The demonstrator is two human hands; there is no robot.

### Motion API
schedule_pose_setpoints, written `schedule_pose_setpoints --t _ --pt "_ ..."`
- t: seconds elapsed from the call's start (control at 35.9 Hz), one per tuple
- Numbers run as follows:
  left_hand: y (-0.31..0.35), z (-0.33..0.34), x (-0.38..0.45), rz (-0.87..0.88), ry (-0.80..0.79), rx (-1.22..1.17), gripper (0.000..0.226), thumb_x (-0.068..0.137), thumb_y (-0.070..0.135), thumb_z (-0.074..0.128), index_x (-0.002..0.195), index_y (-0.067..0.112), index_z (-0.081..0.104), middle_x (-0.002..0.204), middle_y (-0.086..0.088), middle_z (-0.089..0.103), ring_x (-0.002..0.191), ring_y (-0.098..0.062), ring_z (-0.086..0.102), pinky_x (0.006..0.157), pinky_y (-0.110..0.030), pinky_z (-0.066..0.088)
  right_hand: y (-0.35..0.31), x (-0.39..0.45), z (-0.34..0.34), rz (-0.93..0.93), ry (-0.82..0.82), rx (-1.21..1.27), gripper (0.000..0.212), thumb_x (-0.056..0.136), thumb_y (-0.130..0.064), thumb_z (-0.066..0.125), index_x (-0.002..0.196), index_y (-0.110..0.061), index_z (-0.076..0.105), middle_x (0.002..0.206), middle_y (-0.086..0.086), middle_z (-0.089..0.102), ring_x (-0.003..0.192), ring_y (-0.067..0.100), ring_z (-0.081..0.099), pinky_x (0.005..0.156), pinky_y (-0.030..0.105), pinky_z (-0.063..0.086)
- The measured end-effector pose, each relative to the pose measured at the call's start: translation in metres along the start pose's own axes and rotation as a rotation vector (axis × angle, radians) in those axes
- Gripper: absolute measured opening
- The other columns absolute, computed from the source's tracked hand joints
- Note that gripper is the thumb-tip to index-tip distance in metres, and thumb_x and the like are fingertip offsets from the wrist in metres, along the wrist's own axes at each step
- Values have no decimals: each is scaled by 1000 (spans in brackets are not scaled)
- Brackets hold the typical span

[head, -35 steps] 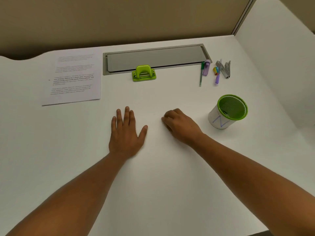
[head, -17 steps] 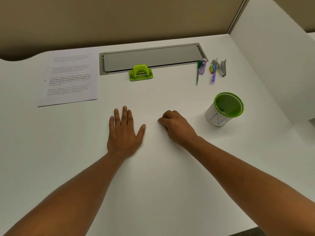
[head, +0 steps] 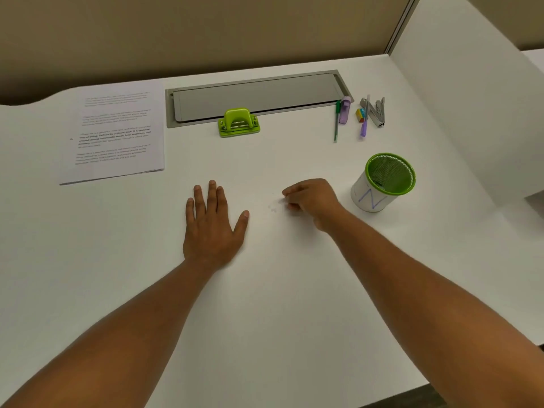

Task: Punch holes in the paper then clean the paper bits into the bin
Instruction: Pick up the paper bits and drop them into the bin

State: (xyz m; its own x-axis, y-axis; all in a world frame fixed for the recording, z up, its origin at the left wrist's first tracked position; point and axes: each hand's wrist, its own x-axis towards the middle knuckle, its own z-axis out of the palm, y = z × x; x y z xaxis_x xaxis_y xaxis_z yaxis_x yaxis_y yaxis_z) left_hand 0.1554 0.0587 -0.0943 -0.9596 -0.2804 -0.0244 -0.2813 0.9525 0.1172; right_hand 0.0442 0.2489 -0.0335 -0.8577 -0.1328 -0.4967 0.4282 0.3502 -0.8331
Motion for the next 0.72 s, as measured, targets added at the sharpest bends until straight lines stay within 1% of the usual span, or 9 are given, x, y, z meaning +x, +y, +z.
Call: schedule_pose_setpoints --t 0.06,0.14,0.25,0.33,0.5,0.58,0.61,0.67,0.72 --pt "0 0 0 2 0 4 83 96 66 11 158 10 9 167 -6 -1 153 -30 -6 124 -47 3 -8 -6 -8 122 -54 236 12 83 9 66 82 -2 70 81 10 67 66 16 63 60 22 57" --pt "0 1 0 2 -2 4 84 96 66 10 158 10 8 167 -6 -1 153 -30 -6 124 -47 3 -22 -14 -20 164 -100 419 11 86 9 61 87 2 68 86 10 65 76 15 62 64 18 58" --pt "0 2 -1 -1 3 4 84 95 67 9 157 9 10 167 -6 1 153 -30 -4 124 -47 4 -47 -27 -52 111 -98 535 12 88 8 59 91 1 68 89 11 67 80 15 63 66 18 58" --pt "-1 2 0 3 7 3 85 95 67 10 157 8 13 166 -7 3 153 -31 -2 124 -48 5 -65 -38 -89 32 -24 502 13 88 6 61 94 0 70 92 11 69 82 16 65 66 17 56" --pt "0 1 -1 6 2 7 84 96 66 11 156 7 14 166 -8 5 152 -33 0 123 -48 7 -70 -48 -152 -152 230 56 14 82 3 69 81 -10 74 85 8 70 78 17 66 67 19 55" --pt "0 0 -2 10 3 5 85 96 66 11 156 6 15 166 -8 6 152 -33 0 123 -48 6 -61 -43 -162 -165 358 -250 17 81 0 67 79 -16 74 83 6 70 75 16 66 53 14 49" --pt "0 0 -2 10 2 5 85 96 66 11 156 6 15 166 -8 5 152 -33 0 123 -48 6 -56 -40 -161 -180 398 -366 19 80 -2 65 80 -18 74 82 5 70 74 16 66 52 15 48" --pt "0 -1 -2 6 3 -1 86 95 67 9 156 7 14 166 -8 5 152 -32 -1 123 -48 6 -48 -36 -158 -241 442 -598 20 81 -4 62 86 -18 76 87 4 71 83 19 66 63 23 49" --pt "0 -1 -1 3 0 1 86 94 67 8 157 7 13 166 -7 3 153 -31 -2 124 -48 5 -42 -34 -156 -313 469 -749 22 85 -5 60 93 -15 77 95 5 72 91 21 65 69 25 46"
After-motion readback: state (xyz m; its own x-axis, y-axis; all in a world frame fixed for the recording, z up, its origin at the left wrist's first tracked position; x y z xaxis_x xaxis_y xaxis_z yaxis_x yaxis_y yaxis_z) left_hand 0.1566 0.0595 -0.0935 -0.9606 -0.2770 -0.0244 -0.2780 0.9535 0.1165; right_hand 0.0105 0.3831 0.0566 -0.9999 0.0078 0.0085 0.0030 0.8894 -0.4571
